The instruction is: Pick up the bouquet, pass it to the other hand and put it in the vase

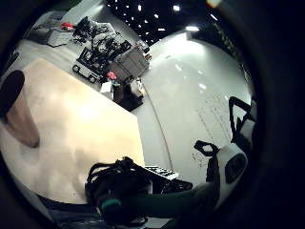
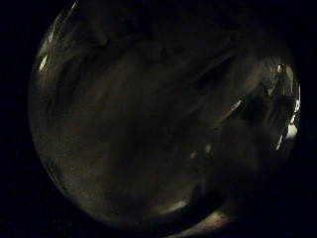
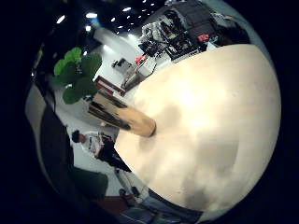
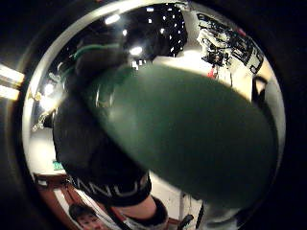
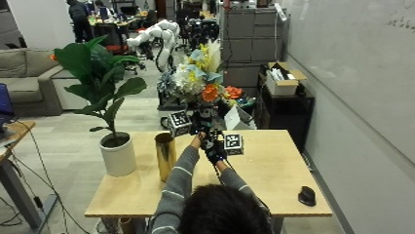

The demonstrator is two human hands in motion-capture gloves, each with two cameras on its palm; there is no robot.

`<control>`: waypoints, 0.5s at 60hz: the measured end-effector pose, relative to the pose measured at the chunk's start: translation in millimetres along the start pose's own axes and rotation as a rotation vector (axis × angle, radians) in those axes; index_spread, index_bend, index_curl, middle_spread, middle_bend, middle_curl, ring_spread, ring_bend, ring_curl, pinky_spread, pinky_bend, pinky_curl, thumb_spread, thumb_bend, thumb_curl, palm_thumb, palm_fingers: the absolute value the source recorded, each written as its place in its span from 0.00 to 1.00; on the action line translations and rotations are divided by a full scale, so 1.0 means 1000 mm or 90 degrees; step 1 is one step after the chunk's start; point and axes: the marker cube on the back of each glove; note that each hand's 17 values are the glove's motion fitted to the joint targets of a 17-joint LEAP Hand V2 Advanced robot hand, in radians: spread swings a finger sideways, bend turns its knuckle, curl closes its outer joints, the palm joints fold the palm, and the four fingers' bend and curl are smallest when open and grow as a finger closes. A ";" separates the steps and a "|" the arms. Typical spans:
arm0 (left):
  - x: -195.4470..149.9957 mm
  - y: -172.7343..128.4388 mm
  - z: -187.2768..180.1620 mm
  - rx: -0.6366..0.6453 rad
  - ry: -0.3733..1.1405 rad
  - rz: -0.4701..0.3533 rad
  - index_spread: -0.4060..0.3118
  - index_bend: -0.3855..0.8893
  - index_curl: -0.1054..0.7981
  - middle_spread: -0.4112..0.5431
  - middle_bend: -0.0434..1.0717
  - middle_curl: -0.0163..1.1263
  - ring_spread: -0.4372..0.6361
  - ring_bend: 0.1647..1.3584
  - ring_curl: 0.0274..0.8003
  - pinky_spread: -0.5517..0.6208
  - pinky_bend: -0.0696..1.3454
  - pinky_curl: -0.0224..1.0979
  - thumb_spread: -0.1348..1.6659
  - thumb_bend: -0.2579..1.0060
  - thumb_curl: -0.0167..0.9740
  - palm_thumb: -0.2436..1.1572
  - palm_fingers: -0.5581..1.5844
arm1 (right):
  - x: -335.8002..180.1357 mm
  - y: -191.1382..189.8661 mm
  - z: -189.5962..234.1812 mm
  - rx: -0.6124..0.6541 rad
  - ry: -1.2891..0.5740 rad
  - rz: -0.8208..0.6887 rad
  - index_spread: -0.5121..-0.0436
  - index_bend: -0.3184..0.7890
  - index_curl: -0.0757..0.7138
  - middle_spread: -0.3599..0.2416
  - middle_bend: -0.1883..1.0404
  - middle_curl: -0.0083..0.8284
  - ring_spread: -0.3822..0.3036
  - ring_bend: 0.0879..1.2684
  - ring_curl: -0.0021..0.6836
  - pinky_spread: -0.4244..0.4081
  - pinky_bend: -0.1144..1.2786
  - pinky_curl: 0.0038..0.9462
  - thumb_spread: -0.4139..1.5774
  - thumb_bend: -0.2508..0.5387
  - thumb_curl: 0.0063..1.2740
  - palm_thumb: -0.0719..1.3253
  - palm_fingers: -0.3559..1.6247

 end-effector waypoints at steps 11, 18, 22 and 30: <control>0.017 -0.047 -0.033 0.040 0.020 0.012 0.06 0.72 0.72 0.06 0.75 0.55 0.07 0.56 0.58 0.13 0.48 0.43 0.67 0.19 0.48 0.69 0.94 | -0.008 0.000 -0.010 -0.091 -0.009 -0.082 0.66 0.49 0.75 0.42 0.69 0.67 0.34 0.58 0.68 0.20 0.59 0.49 0.74 0.22 0.48 0.55 0.70; 0.042 -0.078 -0.062 0.083 -0.009 0.048 0.05 0.73 0.74 0.06 0.77 0.55 0.07 0.58 0.59 0.13 0.49 0.44 0.67 0.19 0.50 0.69 0.93 | 0.007 -0.011 -0.025 -0.092 0.036 -0.066 0.62 0.42 0.68 0.46 0.54 0.59 0.36 0.47 0.62 0.31 0.48 0.44 0.75 0.25 0.40 0.45 0.63; 0.050 -0.098 -0.074 0.105 -0.028 0.067 0.05 0.73 0.75 0.06 0.78 0.55 0.07 0.58 0.59 0.13 0.50 0.44 0.68 0.19 0.50 0.69 0.93 | 0.018 -0.017 -0.033 -0.087 0.091 -0.061 0.61 0.41 0.65 0.48 0.48 0.56 0.37 0.44 0.59 0.35 0.44 0.41 0.75 0.27 0.37 0.44 0.64; 0.066 -0.117 -0.101 0.159 -0.078 0.096 0.05 0.74 0.77 0.06 0.79 0.55 0.07 0.59 0.59 0.13 0.50 0.44 0.68 0.19 0.52 0.69 0.93 | 0.020 -0.026 -0.038 -0.099 0.066 -0.158 0.61 0.40 0.61 0.50 0.42 0.53 0.37 0.39 0.57 0.42 0.39 0.38 0.76 0.28 0.34 0.43 0.63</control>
